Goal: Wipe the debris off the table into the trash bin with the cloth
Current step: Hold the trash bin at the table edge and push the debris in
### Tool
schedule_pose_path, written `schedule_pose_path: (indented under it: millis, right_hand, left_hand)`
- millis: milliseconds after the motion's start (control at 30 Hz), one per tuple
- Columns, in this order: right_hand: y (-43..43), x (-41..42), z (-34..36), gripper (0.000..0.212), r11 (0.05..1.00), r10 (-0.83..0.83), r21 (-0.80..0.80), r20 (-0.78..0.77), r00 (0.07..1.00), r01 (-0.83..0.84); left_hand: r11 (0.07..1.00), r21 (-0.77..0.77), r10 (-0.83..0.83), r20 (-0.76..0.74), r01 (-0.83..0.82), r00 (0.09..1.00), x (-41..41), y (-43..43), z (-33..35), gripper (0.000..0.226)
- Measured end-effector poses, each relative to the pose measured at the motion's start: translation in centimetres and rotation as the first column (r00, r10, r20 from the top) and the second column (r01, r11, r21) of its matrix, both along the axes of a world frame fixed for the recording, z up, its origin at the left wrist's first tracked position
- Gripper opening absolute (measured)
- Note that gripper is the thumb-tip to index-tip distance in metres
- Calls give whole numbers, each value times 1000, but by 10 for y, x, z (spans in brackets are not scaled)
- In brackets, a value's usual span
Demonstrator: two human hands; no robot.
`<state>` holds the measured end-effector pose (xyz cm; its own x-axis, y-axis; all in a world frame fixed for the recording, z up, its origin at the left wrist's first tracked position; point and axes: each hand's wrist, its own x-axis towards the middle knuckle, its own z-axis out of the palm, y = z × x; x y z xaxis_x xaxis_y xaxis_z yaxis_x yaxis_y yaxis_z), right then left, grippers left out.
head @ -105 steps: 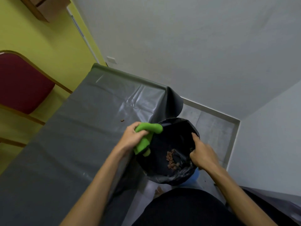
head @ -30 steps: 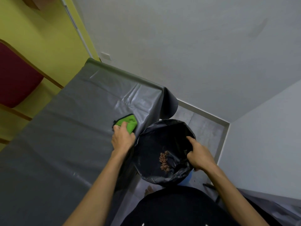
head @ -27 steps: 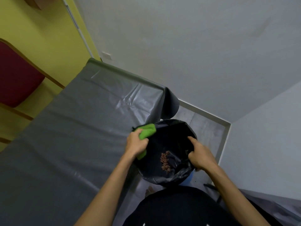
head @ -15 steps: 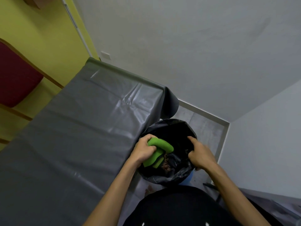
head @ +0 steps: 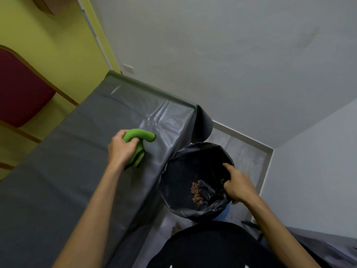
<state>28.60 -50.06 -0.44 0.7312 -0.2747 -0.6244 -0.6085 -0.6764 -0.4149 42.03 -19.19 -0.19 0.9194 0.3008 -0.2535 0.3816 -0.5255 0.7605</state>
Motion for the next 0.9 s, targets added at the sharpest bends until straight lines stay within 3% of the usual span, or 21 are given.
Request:
schedule_pose_path:
  millis: [133, 200, 267, 433, 533, 667, 700, 800, 900]
  right_hand:
    - [1, -2, 3, 76, 1000, 9, 2, 1, 1000, -9]
    - [1, -2, 4, 76, 1000, 12, 0, 0, 1000, -12]
    - [1, -2, 4, 75, 1000, 8, -2, 0, 1000, -8]
    - [1, -4, 2, 76, 1000, 3, -2, 1, 1000, -3]
    - [0, -4, 2, 76, 1000, 6, 2, 5, 1000, -6]
    - [0, -7, 2, 75, 1000, 8, 0, 12, 1000, -8]
    - [0, -8, 2, 75, 1000, 8, 3, 15, 1000, -8]
    - [1, -12, 0, 75, 1000, 2, 13, 12, 1000, -3]
    - [3, -17, 0, 74, 1000, -7, 22, 8, 1000, 7]
  left_hand:
    - [960, 257, -92, -88, 111, 992, 15, 18, -13, 27]
    - [917, 330, -164, -202, 225, 965, 8, 16, -27, 37]
    - [899, 343, -202, -225, 272, 953, -9, 4, -39, 40]
    - [921, 26, -374, -221, 389, 901, -60, -51, -37, 23]
    - [916, -189, -392, -224, 355, 892, -79, -68, -46, 12]
    - [899, -435, -87, -64, 51, 994, -74, -71, -31, 5]
    - [900, -436, -27, -29, 12, 999, -68, -64, -24, 9]
    - [958, -286, 54, 78, -30, 995, -49, -33, -10, 5]
    - [991, 133, -30, 74, 20, 997, -38, -3, -5, 20]
